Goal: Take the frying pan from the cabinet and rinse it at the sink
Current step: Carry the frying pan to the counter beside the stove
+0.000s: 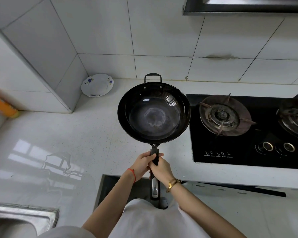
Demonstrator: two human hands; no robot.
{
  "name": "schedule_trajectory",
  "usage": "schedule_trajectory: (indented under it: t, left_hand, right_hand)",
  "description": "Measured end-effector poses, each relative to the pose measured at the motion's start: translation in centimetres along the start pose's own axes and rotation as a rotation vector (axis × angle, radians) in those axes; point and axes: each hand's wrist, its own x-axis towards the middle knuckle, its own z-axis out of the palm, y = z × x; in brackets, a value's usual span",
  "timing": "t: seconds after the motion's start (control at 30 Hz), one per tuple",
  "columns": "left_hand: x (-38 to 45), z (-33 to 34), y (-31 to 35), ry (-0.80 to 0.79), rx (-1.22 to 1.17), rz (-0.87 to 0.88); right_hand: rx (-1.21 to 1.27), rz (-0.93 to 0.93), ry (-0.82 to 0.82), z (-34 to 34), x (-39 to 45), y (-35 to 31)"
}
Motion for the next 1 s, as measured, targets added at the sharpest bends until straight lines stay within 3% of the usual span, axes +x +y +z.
schedule_trajectory:
  t: [0.17, 0.4, 0.6, 1.0]
  left_hand:
    - [-1.0, 0.1, -0.2, 0.192, 0.189, 0.094]
    - [-3.0, -2.1, -1.5, 0.383, 0.671, 0.267]
    - [-4.5, -2.6, -3.5, 0.473, 0.997, 0.236]
    - [-7.2, -0.8, -4.8, 0.652, 0.962, 0.250]
  right_hand:
    - [-0.037, -0.042, 0.012, -1.9, -0.5, 0.8]
    - [-0.198, -0.156, 0.204, -5.4, -0.9, 3.7]
    - [-0.504, -0.246, 0.289, -7.0, -2.0, 5.9]
    - [-0.516, -0.326, 0.211, -7.8, -3.4, 7.1]
